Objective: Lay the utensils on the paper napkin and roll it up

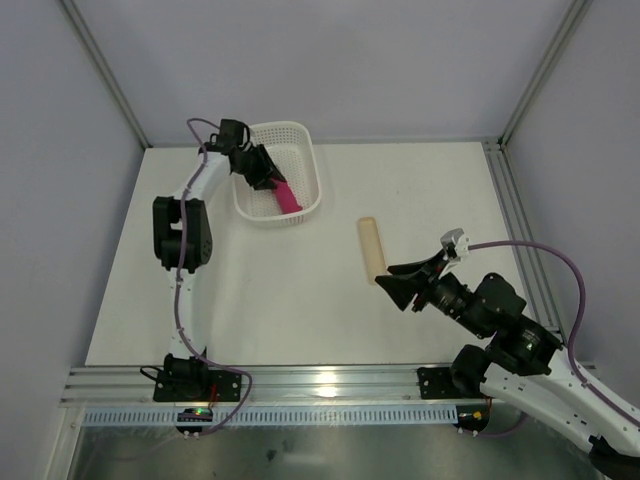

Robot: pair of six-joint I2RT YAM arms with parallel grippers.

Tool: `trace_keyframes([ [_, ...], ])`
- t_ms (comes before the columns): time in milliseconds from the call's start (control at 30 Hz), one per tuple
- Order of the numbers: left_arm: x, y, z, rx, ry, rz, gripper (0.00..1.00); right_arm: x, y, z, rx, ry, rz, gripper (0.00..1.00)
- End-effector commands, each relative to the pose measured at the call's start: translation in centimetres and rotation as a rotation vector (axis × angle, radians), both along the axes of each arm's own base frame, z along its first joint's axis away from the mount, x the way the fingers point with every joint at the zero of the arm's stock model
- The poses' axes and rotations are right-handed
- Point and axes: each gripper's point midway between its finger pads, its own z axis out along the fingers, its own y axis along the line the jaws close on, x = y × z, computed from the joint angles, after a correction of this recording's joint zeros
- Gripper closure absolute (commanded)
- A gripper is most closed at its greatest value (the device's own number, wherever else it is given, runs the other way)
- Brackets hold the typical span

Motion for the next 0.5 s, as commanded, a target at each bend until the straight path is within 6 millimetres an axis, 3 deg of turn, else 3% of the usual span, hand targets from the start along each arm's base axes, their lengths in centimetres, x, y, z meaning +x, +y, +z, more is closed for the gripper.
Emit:
trace_keyframes([
  [0, 1.5, -0.9, 0.6, -0.028, -0.097, -0.050, 0.61, 0.2, 0.3, 1.6, 0.038, -0.033, 0.000, 0.50],
  [267, 1.0, -1.1, -3.3, -0.027, -0.051, -0.069, 0.65, 0.5, 0.5, 1.3, 0.021, -0.019, -0.006, 0.50],
  [467, 0.4, -1.1, -3.8, -0.023, -0.044, -0.087, 0.66, 0.5, 0.7, 1.6, 0.028, -0.011, 0.002, 0.50],
])
